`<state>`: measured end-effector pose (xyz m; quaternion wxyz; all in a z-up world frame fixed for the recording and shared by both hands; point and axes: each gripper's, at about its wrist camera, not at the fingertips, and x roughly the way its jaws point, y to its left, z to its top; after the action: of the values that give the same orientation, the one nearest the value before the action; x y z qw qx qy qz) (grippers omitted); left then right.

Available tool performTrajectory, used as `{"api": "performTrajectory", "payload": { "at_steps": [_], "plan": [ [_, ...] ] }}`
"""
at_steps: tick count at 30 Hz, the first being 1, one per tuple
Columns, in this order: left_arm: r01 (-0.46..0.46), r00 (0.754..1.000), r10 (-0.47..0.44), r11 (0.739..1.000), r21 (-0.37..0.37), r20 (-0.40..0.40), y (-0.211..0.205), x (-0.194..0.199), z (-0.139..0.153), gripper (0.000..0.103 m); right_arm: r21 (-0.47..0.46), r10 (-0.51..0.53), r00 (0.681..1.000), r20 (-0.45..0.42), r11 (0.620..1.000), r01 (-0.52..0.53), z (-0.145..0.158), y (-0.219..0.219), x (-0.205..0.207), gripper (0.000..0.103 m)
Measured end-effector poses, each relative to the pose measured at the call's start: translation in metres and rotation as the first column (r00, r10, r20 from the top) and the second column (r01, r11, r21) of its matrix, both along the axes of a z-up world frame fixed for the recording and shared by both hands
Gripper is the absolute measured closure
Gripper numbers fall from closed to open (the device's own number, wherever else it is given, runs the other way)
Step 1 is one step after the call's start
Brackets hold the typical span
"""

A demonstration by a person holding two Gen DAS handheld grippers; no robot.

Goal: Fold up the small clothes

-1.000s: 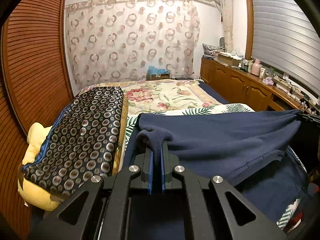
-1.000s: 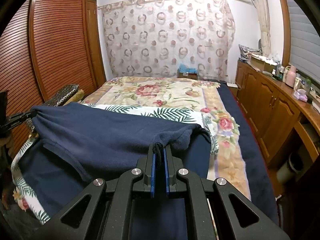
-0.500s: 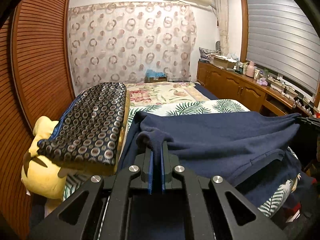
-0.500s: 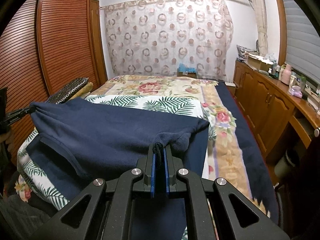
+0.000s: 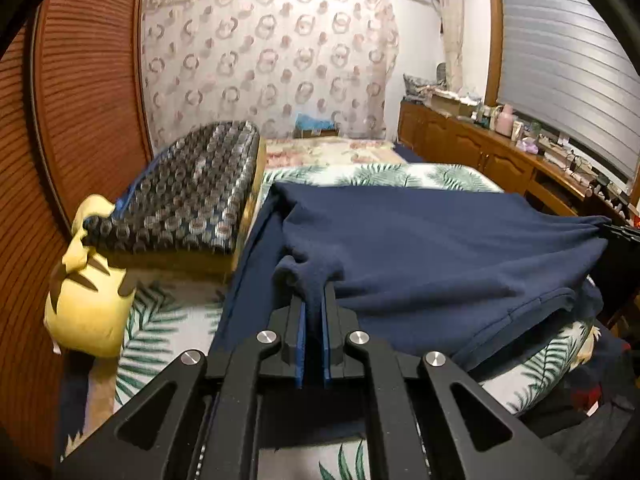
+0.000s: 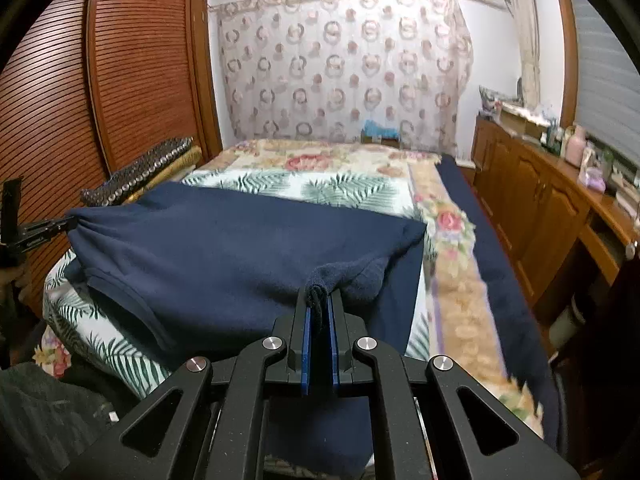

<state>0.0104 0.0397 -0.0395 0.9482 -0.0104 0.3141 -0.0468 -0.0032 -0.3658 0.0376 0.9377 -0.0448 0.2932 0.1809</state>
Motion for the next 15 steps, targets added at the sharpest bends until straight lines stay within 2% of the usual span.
{"api": "performTrajectory", "payload": {
  "at_steps": [3,5,6,7,9,13,15],
  "plan": [
    [-0.009,0.999,0.009,1.0,-0.005,-0.037,0.001,0.003,-0.012,0.096,-0.01,-0.003,0.999,-0.045,1.0,0.003,-0.013,-0.001,0.005,0.096],
    [-0.012,0.998,0.011,1.0,-0.012,-0.064,0.003,0.005,-0.019,0.088,-0.019,-0.008,0.998,-0.07,1.0,0.007,-0.019,0.0,0.009,0.096],
    [-0.012,0.998,0.011,1.0,-0.012,-0.068,0.003,0.004,-0.021,0.087,-0.023,-0.013,0.997,-0.082,1.0,0.011,-0.022,0.0,0.011,0.096],
    [-0.014,0.998,0.013,1.0,-0.01,-0.068,0.003,0.003,-0.023,0.087,-0.024,-0.016,0.996,-0.084,1.0,0.014,-0.022,0.002,0.012,0.096],
    [-0.019,0.997,0.018,1.0,-0.008,-0.068,0.003,0.001,-0.023,0.079,-0.028,-0.013,0.997,-0.073,1.0,0.011,-0.016,0.006,0.011,0.096],
    [-0.019,0.998,0.017,1.0,-0.022,-0.062,0.007,-0.004,-0.02,0.062,-0.057,-0.024,0.999,-0.045,0.998,0.021,-0.003,0.012,0.009,0.087],
    [-0.018,0.998,0.017,1.0,-0.022,-0.067,0.009,-0.005,-0.02,0.062,-0.071,-0.034,0.999,-0.027,0.997,0.032,0.003,0.015,0.008,0.079]
  ]
}}
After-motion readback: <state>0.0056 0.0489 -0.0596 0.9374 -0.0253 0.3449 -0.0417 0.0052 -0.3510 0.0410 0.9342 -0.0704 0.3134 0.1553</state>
